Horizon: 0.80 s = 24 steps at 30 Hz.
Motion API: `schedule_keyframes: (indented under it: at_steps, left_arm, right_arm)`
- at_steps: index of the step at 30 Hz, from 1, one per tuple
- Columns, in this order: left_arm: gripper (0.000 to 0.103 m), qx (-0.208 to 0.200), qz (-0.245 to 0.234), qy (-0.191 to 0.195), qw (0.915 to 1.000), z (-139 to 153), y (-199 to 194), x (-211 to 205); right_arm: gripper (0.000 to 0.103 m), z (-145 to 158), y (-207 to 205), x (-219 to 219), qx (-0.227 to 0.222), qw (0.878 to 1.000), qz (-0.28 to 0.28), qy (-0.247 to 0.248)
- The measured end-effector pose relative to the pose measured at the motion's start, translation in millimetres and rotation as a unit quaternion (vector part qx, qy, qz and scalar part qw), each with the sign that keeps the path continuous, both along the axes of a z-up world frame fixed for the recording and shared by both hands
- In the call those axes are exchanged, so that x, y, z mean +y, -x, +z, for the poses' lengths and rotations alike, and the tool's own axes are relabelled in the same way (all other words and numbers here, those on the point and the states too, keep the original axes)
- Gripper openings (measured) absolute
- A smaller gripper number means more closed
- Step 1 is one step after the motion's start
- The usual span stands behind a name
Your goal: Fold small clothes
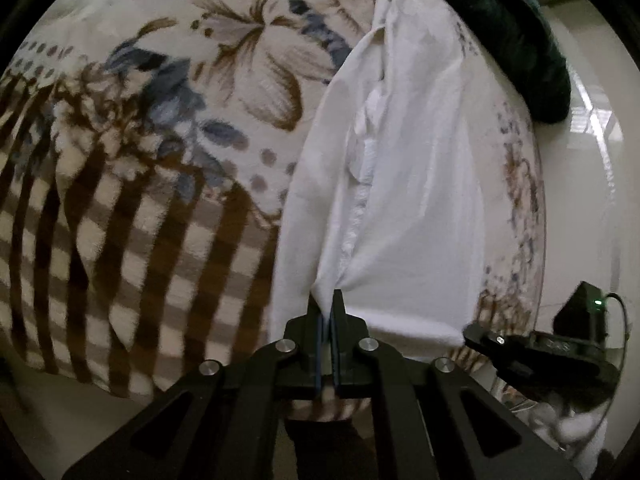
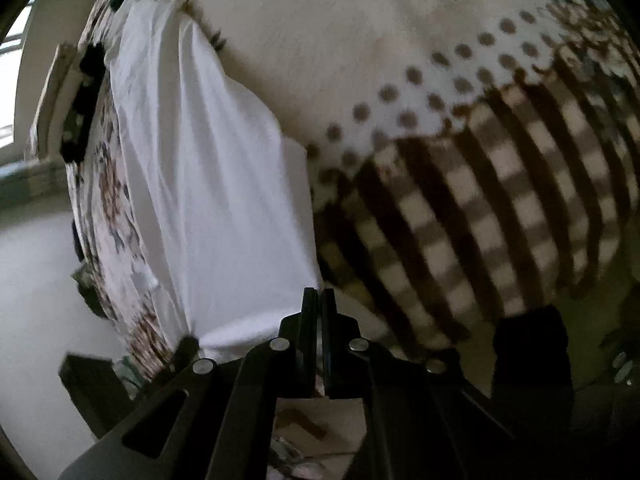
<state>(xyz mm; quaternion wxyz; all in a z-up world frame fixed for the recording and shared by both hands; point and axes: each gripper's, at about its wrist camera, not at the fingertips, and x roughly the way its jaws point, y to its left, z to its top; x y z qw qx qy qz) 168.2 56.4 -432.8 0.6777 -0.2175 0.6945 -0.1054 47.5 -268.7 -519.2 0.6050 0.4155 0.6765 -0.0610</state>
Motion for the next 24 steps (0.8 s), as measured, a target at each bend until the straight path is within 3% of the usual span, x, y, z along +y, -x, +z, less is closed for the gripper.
schedule_keyframes:
  at_steps: [4, 7, 9, 10, 11, 12, 15, 16, 17, 22, 24]
  left_arm:
    - [0.002, 0.0, -0.017, -0.016, 0.9997, -11, 3, 0]
    - [0.002, 0.001, -0.019, -0.021, 0.9996, -15, 3, 5]
    - [0.002, -0.001, -0.019, -0.02, 0.9996, -14, 3, 7]
    - [0.002, 0.0, -0.019, -0.017, 0.9997, -14, 3, 8]
    - [0.002, 0.0, -0.018, -0.015, 0.9997, -14, 3, 9]
    - [0.002, -0.001, -0.019, -0.015, 0.9997, -15, 3, 10]
    - [0.002, -0.002, -0.019, -0.014, 0.9997, -16, 4, 12]
    - [0.002, -0.002, -0.015, -0.012, 0.9998, -17, 5, 11]
    - [0.002, -0.001, -0.01, -0.01, 0.9999, -18, 5, 13]
    - [0.002, -0.003, 0.019, 0.003, 0.9998, -13, 15, 25]
    - [0.002, 0.016, 0.026, 0.002, 0.9995, -21, 20, 32]
  right_arm:
    - [0.001, -11, 10, 12, 0.019, 0.999, 0.032, 0.002]
    - [0.002, -29, 10, 7, 0.027, 0.997, 0.042, -0.056]
    - [0.003, -25, 12, -4, 0.005, 0.998, 0.018, -0.067]
    - [0.013, -23, 13, -13, -0.003, 0.998, -0.003, -0.062]
    - [0.036, -24, 14, -21, -0.002, 0.998, -0.02, -0.061]
    - [0.045, -27, 16, -30, -0.004, 0.997, -0.043, -0.067]
    - [0.049, -48, 11, -42, -0.012, 0.993, -0.079, -0.089]
    - [0.041, -53, 7, -41, -0.02, 0.992, -0.077, -0.095]
    - [0.001, -52, 6, -40, -0.035, 0.993, -0.073, -0.085]
    - [0.0, -36, 21, -34, -0.033, 0.998, -0.044, -0.03]
    - [0.0, -32, 21, -33, -0.023, 0.999, -0.029, -0.009]
